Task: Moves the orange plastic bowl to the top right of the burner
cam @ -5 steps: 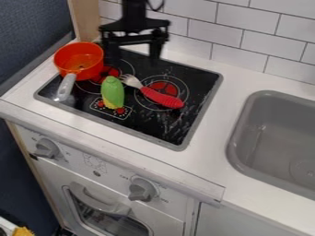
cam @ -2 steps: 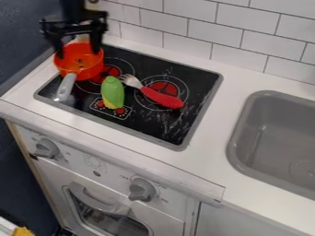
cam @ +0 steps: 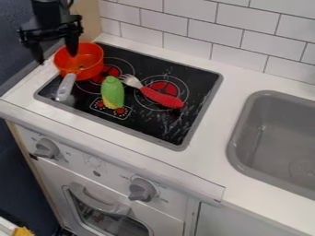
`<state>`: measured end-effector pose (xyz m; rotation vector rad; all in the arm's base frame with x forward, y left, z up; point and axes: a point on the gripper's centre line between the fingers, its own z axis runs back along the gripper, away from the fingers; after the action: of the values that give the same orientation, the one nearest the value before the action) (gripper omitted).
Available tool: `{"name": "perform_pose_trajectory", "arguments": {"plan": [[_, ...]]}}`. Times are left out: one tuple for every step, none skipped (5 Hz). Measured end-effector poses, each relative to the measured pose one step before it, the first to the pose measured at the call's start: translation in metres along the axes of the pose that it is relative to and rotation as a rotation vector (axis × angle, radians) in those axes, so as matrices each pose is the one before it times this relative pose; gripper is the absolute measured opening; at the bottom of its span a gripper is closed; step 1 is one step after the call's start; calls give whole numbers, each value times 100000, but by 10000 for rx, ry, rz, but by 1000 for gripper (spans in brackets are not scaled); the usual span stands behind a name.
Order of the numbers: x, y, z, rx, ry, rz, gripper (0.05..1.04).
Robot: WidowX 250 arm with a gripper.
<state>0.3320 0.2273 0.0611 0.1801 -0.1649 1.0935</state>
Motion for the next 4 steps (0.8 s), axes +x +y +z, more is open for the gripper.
{"name": "perform_pose_trajectory", "arguments": {"plan": [[-478,-161,-1828,97,306,145,1001],[17,-202,-145,-101,3,184,950],[-88,-202,-1021,100,277,130,661],[36,153,-43,-56,83,127,356]]}}
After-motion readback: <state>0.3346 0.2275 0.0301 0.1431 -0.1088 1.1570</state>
